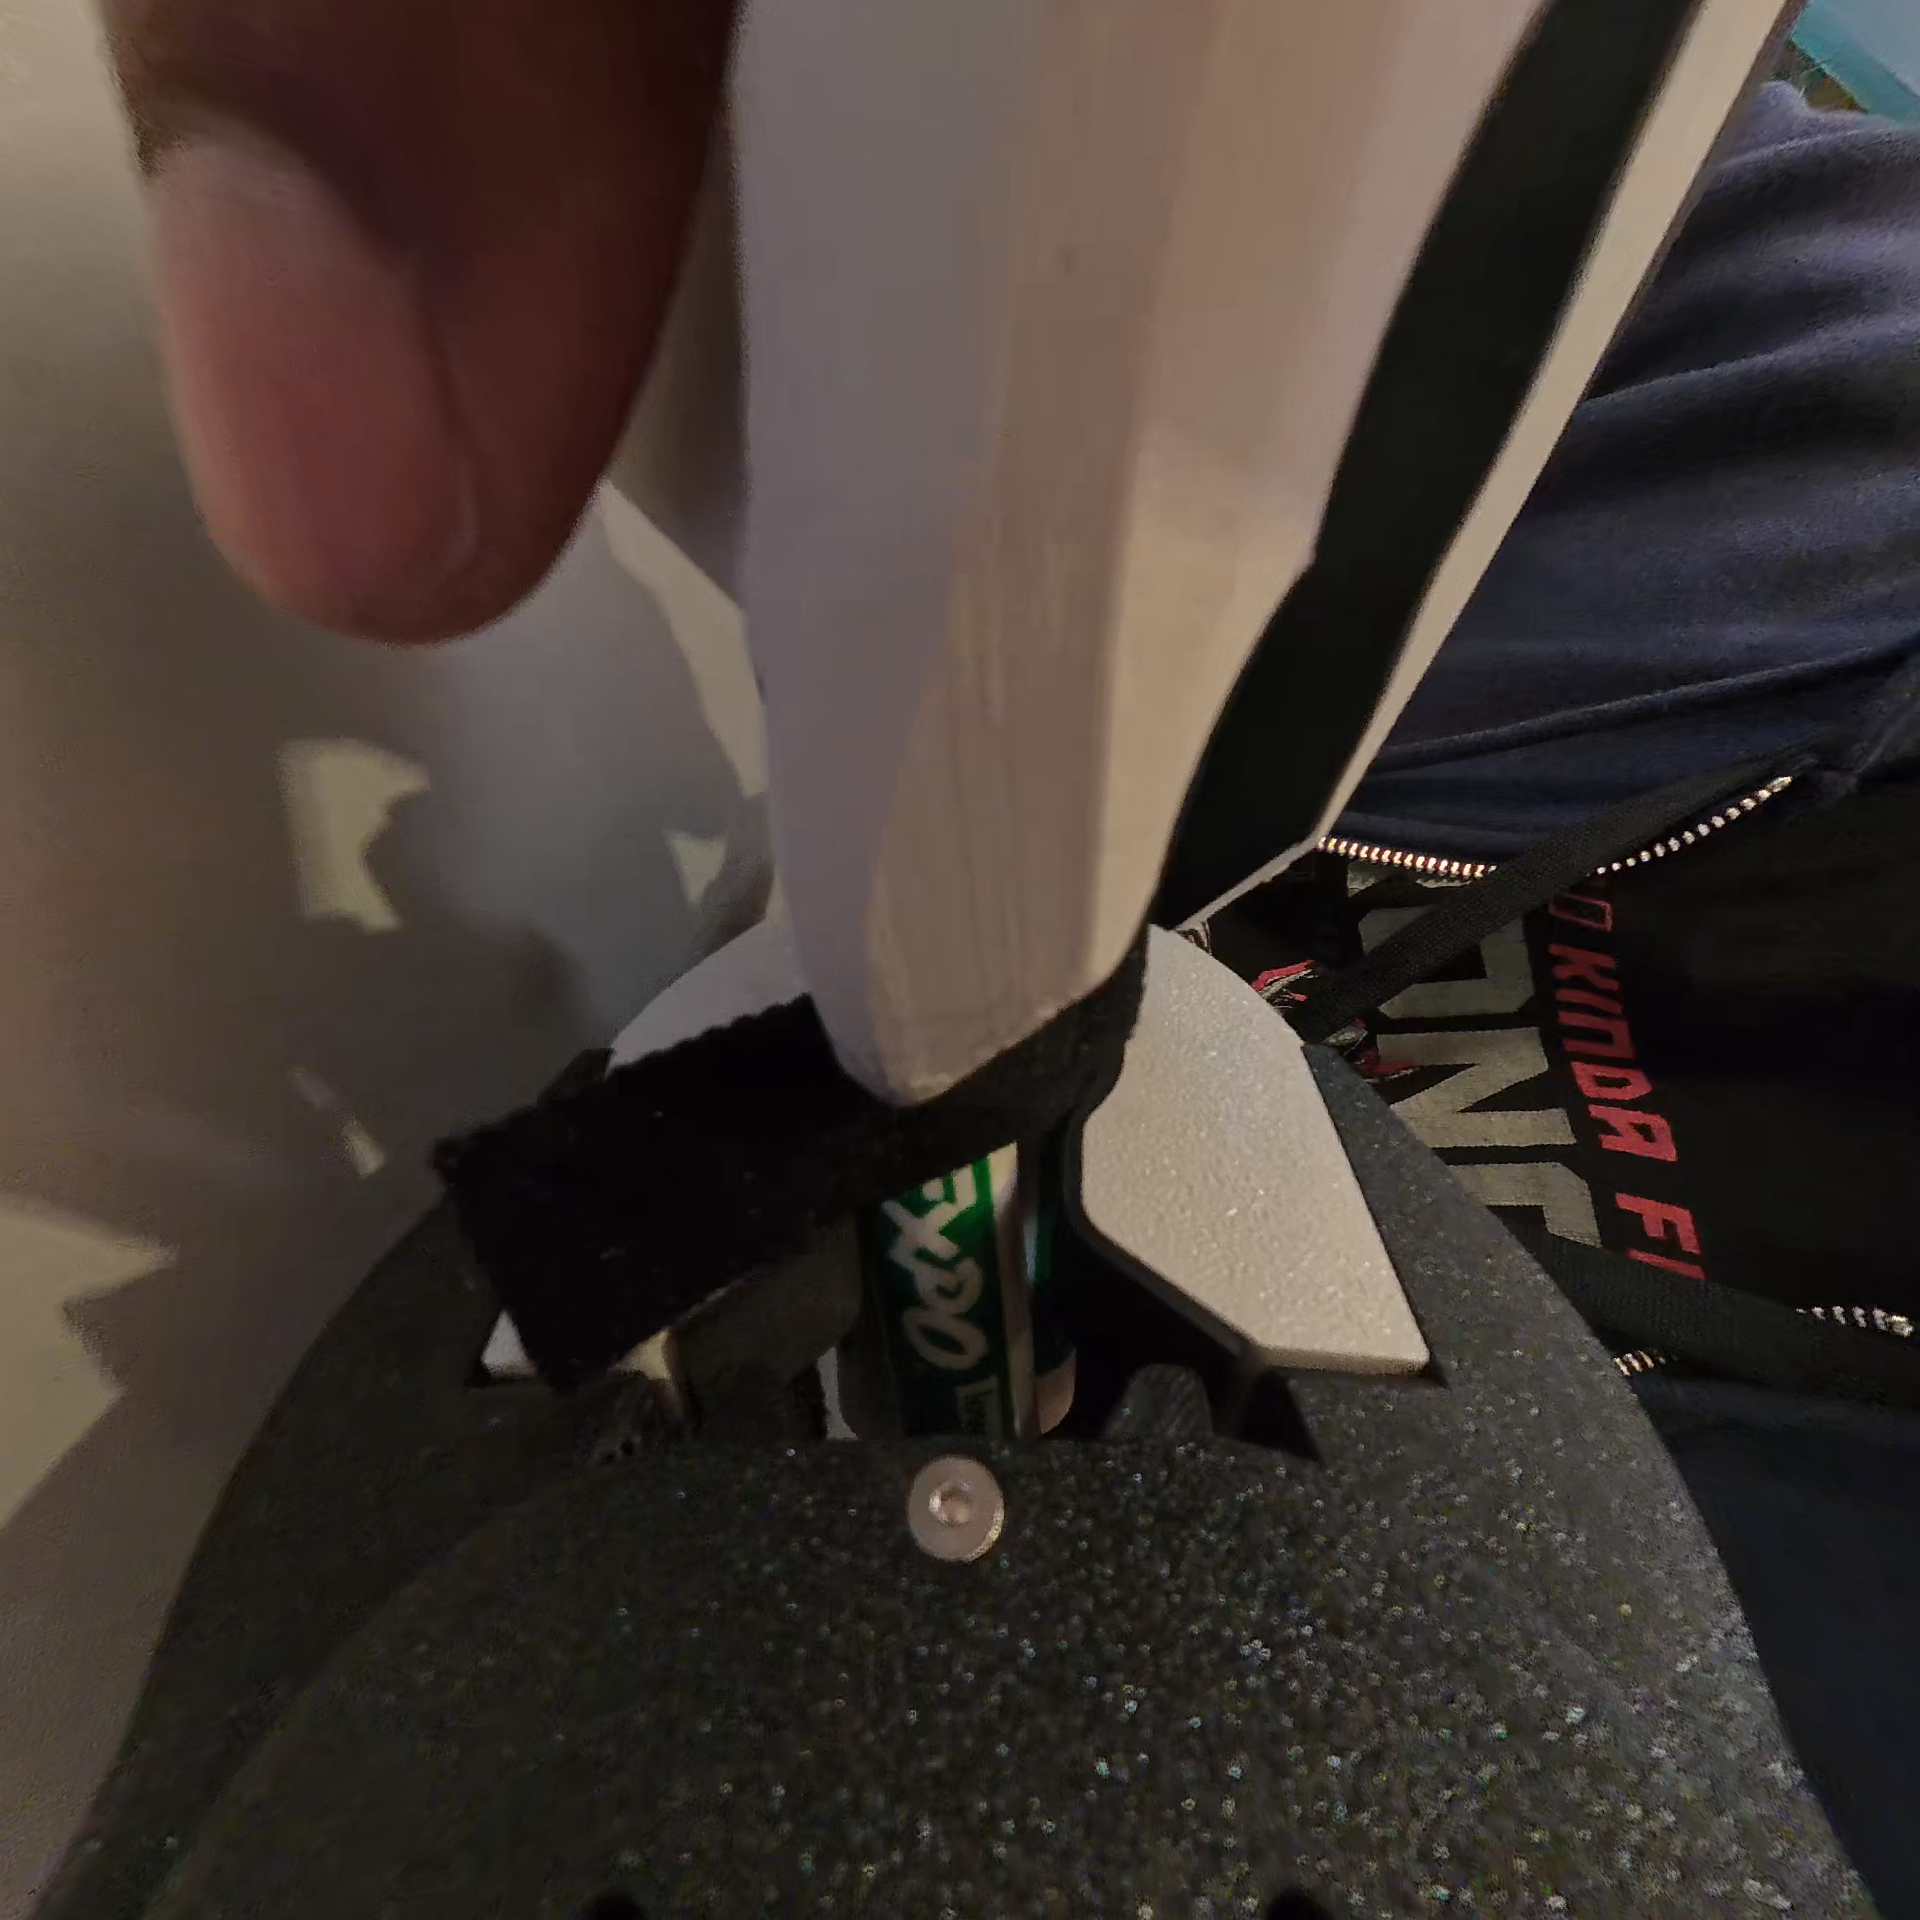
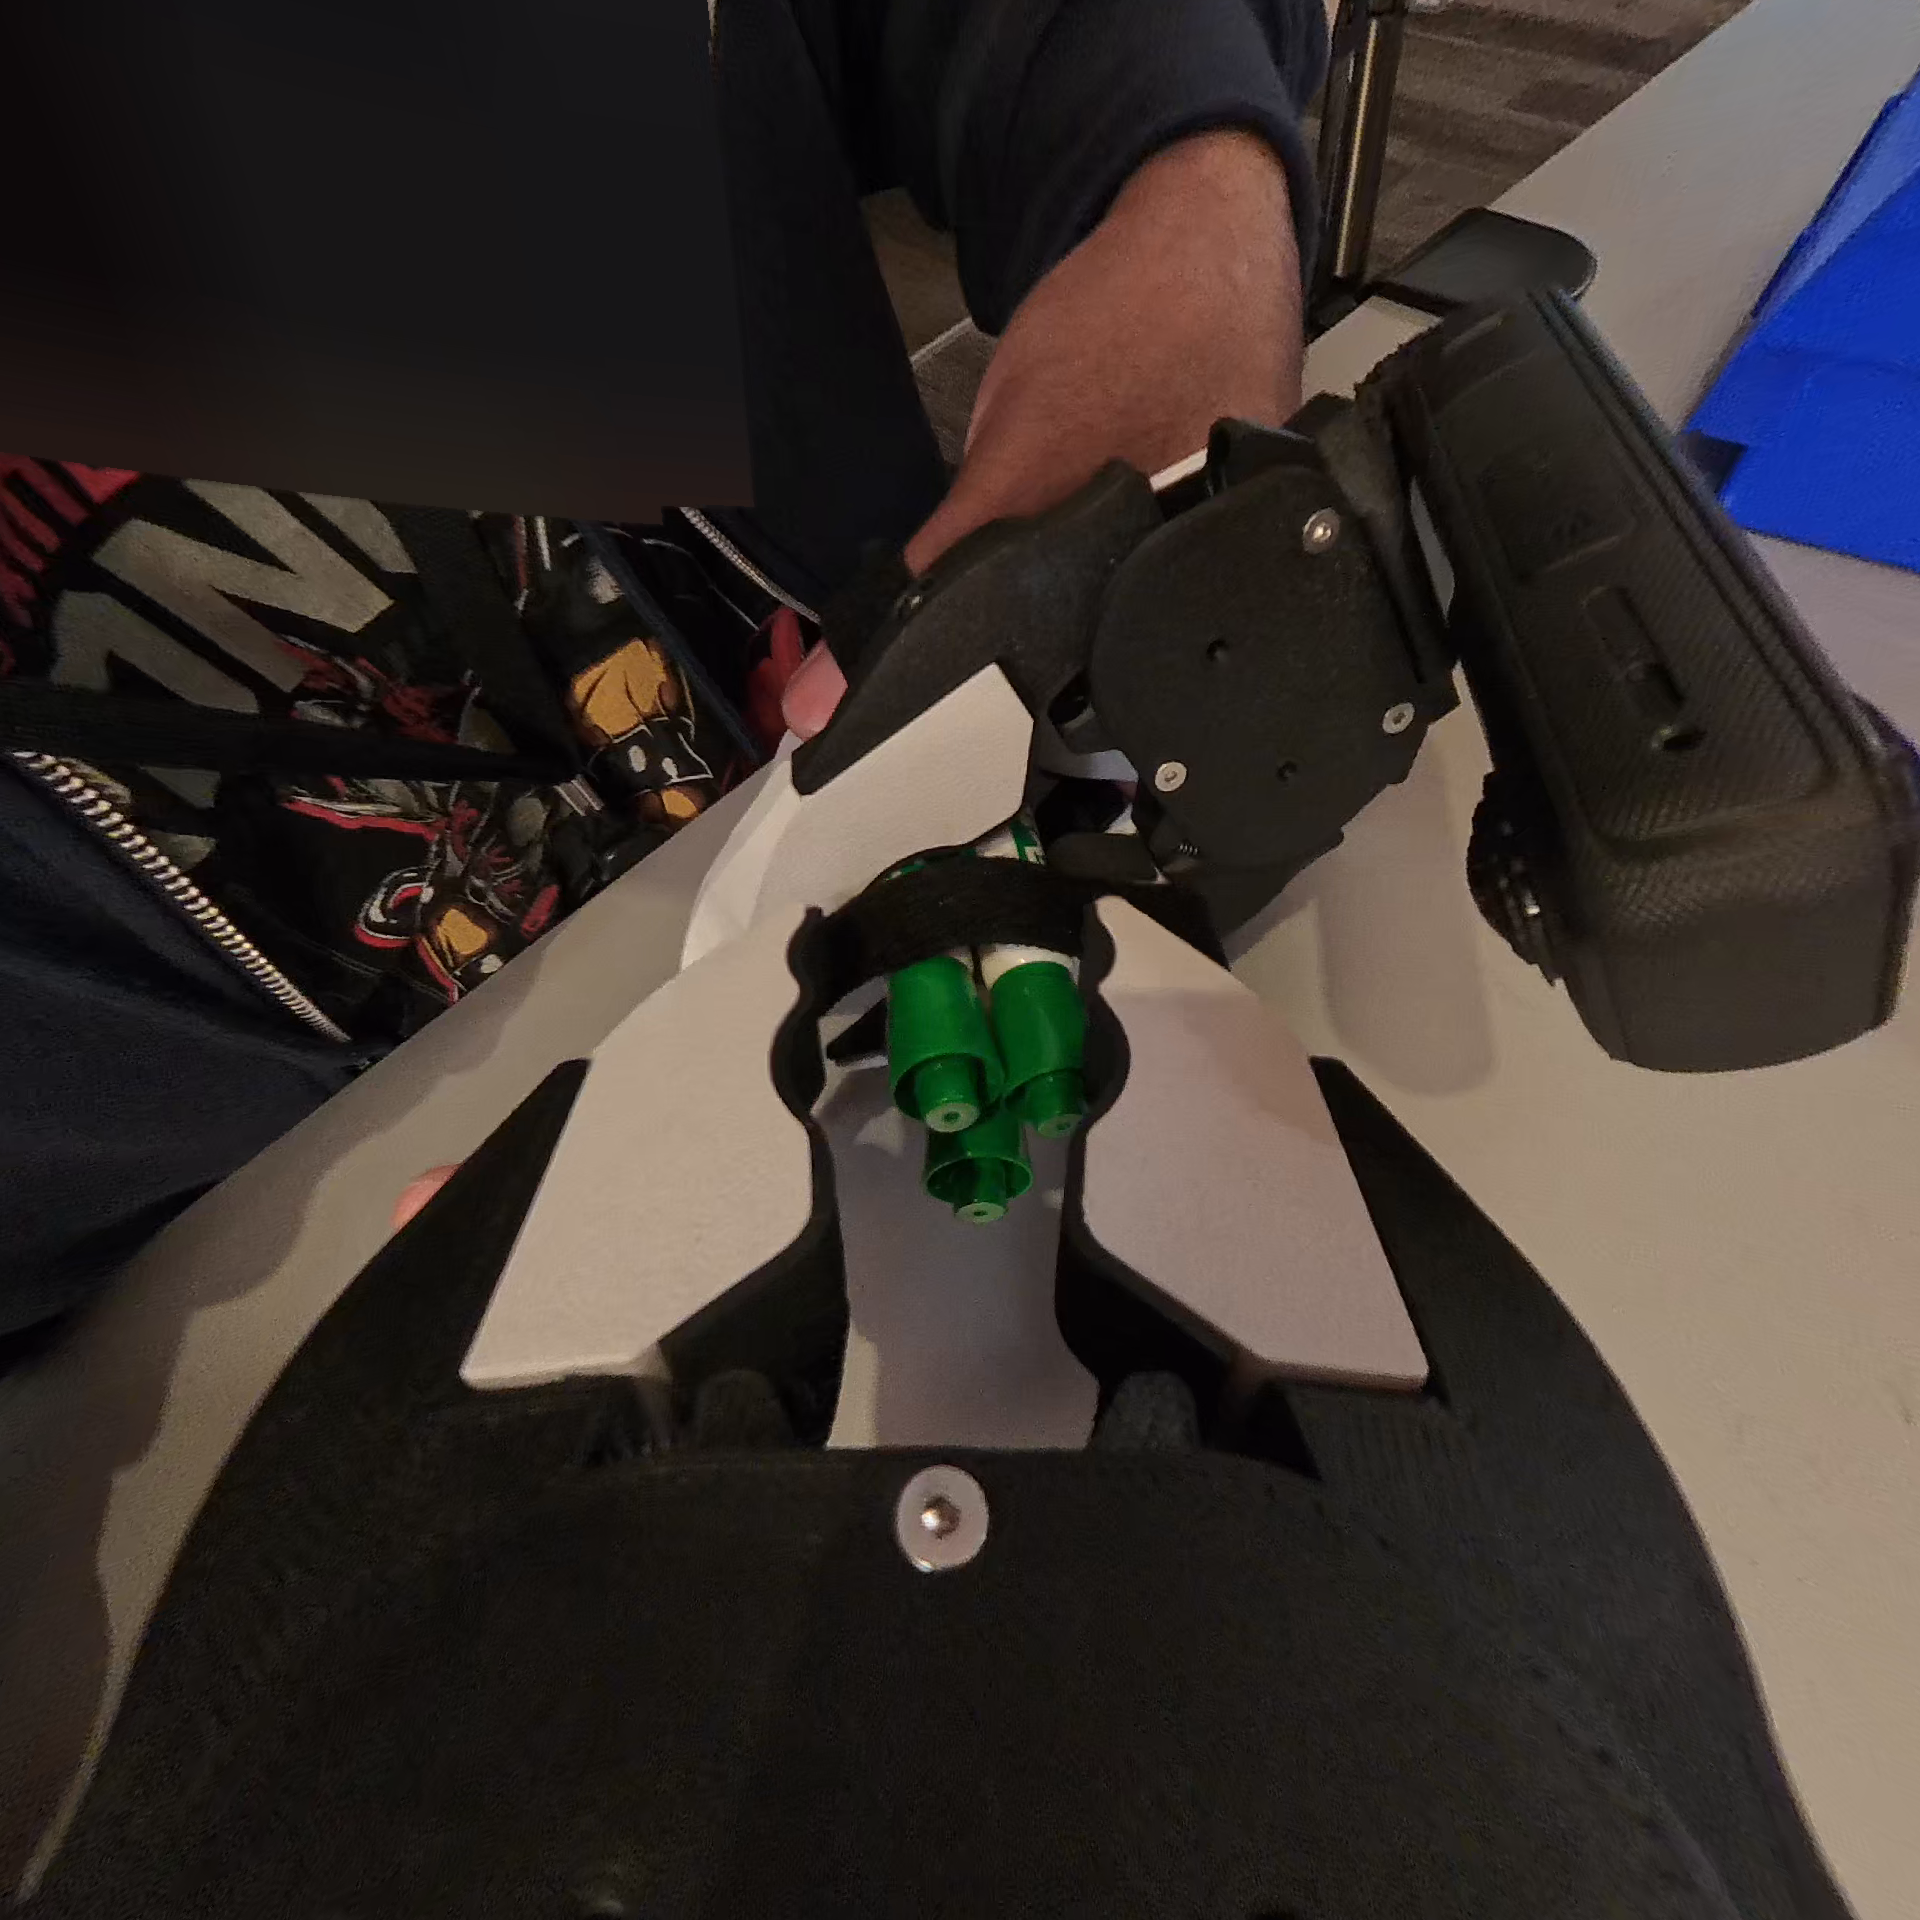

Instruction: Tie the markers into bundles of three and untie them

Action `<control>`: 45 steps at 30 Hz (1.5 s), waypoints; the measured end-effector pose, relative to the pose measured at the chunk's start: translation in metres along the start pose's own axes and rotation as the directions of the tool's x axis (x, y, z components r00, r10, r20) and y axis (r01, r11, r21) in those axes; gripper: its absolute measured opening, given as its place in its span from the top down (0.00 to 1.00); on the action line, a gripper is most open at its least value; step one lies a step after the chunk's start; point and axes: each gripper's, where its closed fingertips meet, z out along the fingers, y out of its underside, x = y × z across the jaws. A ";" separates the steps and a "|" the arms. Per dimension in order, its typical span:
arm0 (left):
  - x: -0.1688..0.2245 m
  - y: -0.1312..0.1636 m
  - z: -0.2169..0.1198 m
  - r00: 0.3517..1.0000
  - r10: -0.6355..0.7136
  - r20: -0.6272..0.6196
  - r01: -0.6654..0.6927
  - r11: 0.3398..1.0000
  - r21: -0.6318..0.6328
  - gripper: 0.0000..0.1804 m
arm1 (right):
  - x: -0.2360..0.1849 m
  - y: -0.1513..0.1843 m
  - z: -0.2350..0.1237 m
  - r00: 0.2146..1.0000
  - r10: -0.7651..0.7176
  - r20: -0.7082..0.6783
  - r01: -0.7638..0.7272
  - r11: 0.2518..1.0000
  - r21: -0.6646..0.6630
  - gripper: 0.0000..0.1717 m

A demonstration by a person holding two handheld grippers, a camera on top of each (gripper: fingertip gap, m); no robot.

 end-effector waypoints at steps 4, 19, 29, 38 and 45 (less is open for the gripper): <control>0.000 0.000 0.000 1.000 -0.001 -0.004 0.001 1.000 0.000 0.77 | -0.004 -0.001 0.000 1.000 -0.021 0.024 0.020 1.000 0.023 0.71; 0.005 0.003 0.001 0.999 -0.010 -0.048 0.009 1.000 -0.012 0.77 | -0.016 -0.008 -0.002 0.975 -0.219 0.045 0.211 0.967 0.141 0.64; 0.016 0.002 0.002 0.993 0.005 -0.116 -0.007 1.000 -0.011 0.77 | -0.016 0.001 0.007 0.957 -0.289 0.023 0.281 0.946 0.164 0.57; 0.022 0.003 0.004 0.990 0.021 -0.143 -0.024 0.999 -0.025 0.77 | -0.017 0.006 0.012 0.949 -0.314 0.012 0.309 0.939 0.148 0.57; 0.024 0.006 0.005 0.988 0.035 -0.152 -0.041 0.999 -0.036 0.77 | -0.016 0.008 0.015 0.948 -0.317 -0.002 0.315 0.942 0.116 0.65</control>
